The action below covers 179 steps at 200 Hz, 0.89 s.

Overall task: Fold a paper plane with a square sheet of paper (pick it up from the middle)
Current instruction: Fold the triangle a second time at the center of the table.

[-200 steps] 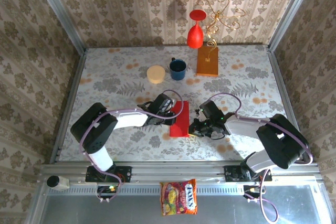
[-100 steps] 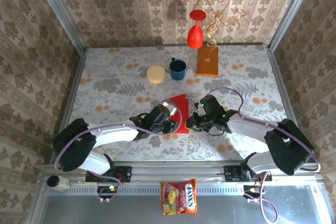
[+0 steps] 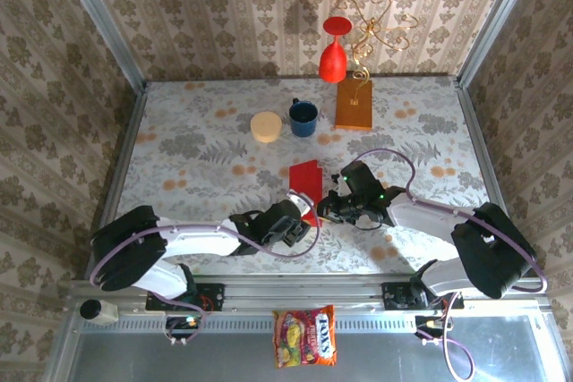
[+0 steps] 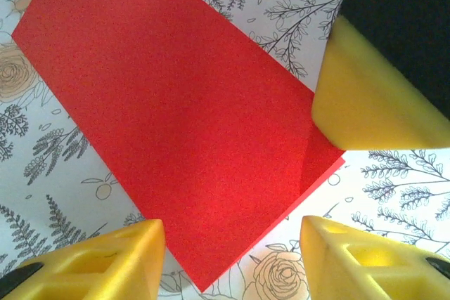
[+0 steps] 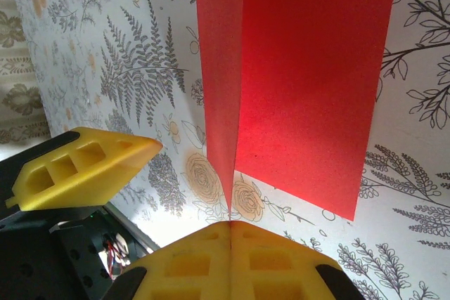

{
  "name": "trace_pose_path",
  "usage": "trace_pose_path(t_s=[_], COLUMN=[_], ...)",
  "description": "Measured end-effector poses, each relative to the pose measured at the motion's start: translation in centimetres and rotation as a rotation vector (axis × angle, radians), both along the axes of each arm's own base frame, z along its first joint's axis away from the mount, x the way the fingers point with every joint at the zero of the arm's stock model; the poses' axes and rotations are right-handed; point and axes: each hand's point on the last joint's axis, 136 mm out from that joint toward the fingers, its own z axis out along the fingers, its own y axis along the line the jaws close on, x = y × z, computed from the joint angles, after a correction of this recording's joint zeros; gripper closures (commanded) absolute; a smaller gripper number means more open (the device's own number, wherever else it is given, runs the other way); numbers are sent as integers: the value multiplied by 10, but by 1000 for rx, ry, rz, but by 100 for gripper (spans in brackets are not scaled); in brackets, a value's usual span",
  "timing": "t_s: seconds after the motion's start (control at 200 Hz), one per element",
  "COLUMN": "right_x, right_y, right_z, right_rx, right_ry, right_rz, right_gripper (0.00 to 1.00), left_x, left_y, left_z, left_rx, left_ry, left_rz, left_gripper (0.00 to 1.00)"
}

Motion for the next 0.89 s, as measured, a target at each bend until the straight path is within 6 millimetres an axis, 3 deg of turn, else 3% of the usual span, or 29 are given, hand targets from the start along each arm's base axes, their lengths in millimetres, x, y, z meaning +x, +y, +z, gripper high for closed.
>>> trace_pose_path(t_s=[0.345,0.425,0.7,0.84,0.895], right_x=[0,0,-2,-4,-5], right_y=[0,0,2,-1,-3], right_z=[0,0,1,-1,-4], right_rx=[1,3,16,5,-6], right_ry=[3,5,22,37,49], right_rz=[-3,-3,-3,-9,-10], right_gripper=[100,100,100,74,71], left_x=[-2,0,2,5,6], left_y=[-9,-12,-18,-19,-21], left_z=[-13,-15,-21,-19,-17], left_rx=[48,56,80,79,70], left_ry=[-12,-17,-30,-43,-49], left_rz=[-41,-45,-63,-66,-63], left_gripper=[48,54,90,100,100])
